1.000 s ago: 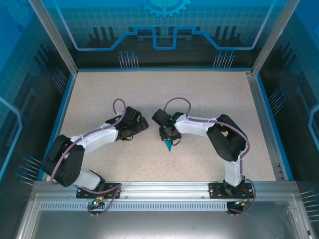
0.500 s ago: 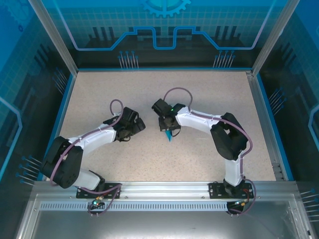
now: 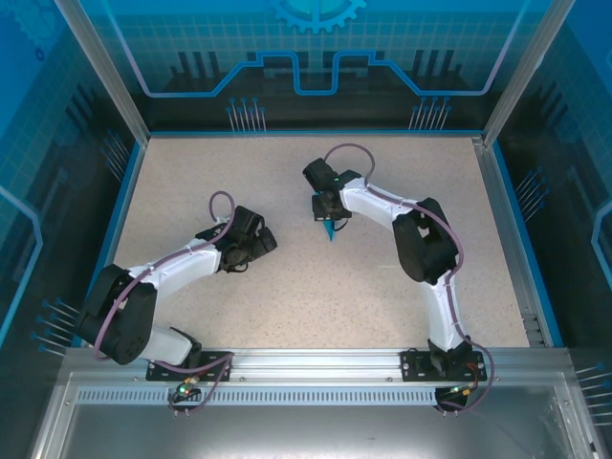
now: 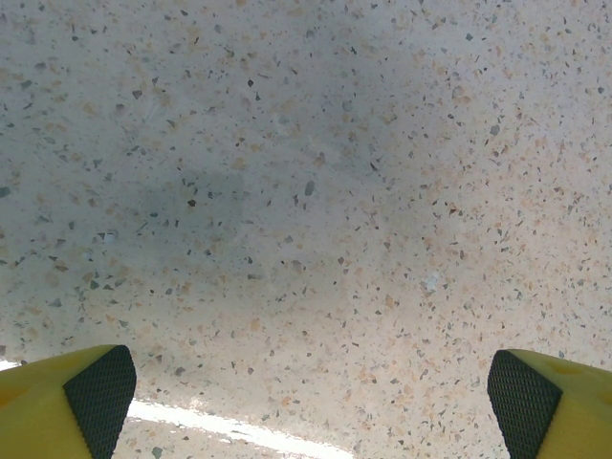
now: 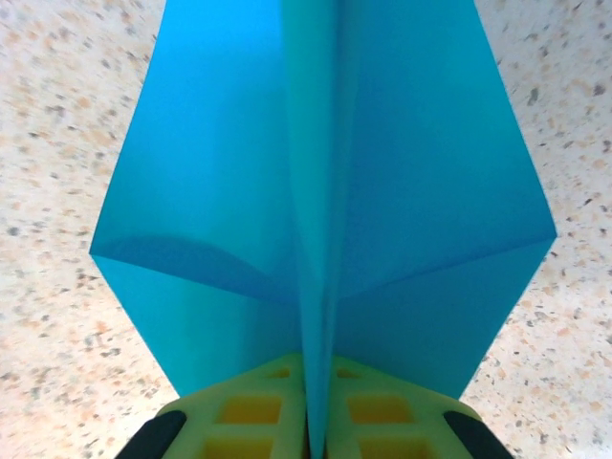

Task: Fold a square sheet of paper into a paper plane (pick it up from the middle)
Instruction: Move the paper plane to the center of the table.

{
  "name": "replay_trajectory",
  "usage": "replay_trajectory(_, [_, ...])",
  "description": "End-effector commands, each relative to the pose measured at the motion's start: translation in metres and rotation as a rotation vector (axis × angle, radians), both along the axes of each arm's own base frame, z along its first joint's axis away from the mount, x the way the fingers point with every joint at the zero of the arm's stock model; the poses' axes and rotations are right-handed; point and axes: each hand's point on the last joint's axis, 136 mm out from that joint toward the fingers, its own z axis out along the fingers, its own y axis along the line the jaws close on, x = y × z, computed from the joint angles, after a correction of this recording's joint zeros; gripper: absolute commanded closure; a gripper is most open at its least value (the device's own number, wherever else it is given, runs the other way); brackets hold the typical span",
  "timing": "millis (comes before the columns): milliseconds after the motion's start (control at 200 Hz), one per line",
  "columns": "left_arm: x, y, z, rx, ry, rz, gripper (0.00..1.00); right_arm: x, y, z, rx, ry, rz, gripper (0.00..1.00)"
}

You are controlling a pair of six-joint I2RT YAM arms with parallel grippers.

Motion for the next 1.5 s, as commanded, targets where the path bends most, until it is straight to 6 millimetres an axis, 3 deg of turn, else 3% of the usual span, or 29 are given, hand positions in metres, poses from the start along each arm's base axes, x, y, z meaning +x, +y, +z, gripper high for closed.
replay_trajectory(0, [-0.005,0.009,-0.002,0.033,0.016,-0.002,0.02,-0.002,-0.006,-0.011,-0.026,0.058,0.003,0.89])
replay_trajectory(480, [-0.003,0.007,-0.003,0.034,0.024,-0.003,0.01,-0.015,-0.011,-0.061,-0.060,0.179,-0.020,0.85])
replay_trajectory(660, [-0.001,0.006,-0.001,0.032,0.021,-0.008,0.01,-0.016,-0.010,-0.058,-0.053,0.182,-0.024,0.85])
replay_trajectory(800, [0.001,0.005,0.005,0.034,0.013,-0.014,0.01,-0.005,-0.004,-0.013,-0.006,0.102,-0.020,0.77])
replay_trajectory(1015, [0.010,0.008,0.024,0.061,-0.019,-0.015,0.01,0.001,0.005,0.071,0.108,-0.045,0.009,0.52])
replay_trajectory(1151, [0.020,0.012,0.039,0.082,-0.051,-0.012,0.02,-0.003,-0.001,0.113,0.140,-0.133,0.027,0.38])
replay_trajectory(1326, [0.035,0.032,0.070,0.121,-0.122,0.010,0.01,-0.011,-0.043,0.167,0.102,-0.312,-0.024,0.15])
replay_trajectory(1436, [0.042,0.051,0.090,0.194,-0.198,0.010,0.02,-0.023,-0.089,0.191,0.029,-0.444,-0.082,0.01])
replay_trajectory(1496, [0.044,0.062,0.099,0.232,-0.238,0.015,0.01,-0.033,-0.119,0.204,-0.011,-0.507,-0.130,0.01])
